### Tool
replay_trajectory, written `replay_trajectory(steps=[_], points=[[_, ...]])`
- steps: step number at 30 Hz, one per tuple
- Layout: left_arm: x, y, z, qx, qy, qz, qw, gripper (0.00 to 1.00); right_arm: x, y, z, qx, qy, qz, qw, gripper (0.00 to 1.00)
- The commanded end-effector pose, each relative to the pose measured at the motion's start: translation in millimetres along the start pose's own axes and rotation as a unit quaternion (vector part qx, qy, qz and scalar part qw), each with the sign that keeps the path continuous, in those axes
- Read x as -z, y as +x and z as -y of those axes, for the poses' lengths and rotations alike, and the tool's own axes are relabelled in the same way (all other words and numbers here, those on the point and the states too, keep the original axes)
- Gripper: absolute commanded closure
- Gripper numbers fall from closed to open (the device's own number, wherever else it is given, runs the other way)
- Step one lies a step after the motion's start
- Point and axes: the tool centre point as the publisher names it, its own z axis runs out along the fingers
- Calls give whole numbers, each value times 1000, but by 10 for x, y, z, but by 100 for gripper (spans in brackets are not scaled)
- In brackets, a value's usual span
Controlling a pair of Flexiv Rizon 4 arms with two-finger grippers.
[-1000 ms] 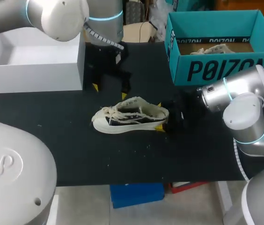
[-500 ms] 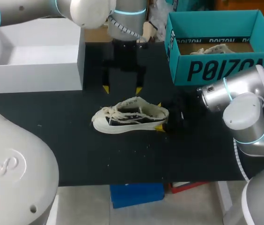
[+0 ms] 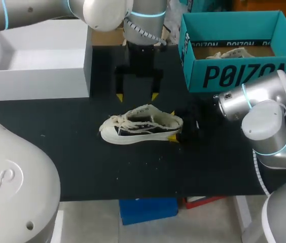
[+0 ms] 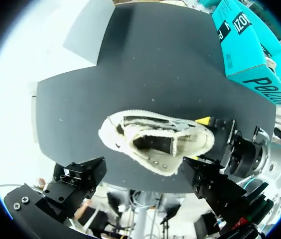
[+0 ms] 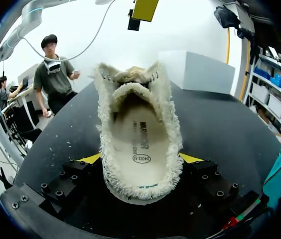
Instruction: Take the shoe out of the shoebox, open the shoe tongue, remove and reinsert the insole, then place the shoe into the shoebox
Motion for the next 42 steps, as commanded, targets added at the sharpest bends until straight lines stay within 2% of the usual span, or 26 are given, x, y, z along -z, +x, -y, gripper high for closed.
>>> replay_trajectory(steps=[1, 4, 7, 15, 22, 30, 42], points=[[-7, 2, 4, 0, 0, 0, 1000, 0, -26, 1, -1, -1, 1, 1, 1000, 100], [-31, 78, -20, -10, 33, 20, 999, 0, -26, 1, -1, -1, 1, 1, 1000, 100], [-80, 160, -45, -15, 45, 30, 998, 0, -26, 1, -1, -1, 1, 1, 1000, 100], [-270, 312, -55, -11, 33, 42, 998, 0, -26, 1, -1, -1, 1, 1, 1000, 100], [-494, 426, -91, -32, 46, 82, 995, 0, -26, 1, -1, -1, 1, 1, 1000, 100], [-698, 424, -68, -32, 44, 111, 992, 0, -26, 1, -1, -1, 1, 1, 1000, 100], [-833, 309, 24, -18, 34, 168, 985, 0, -26, 1, -1, -1, 1, 1, 1000, 100]])
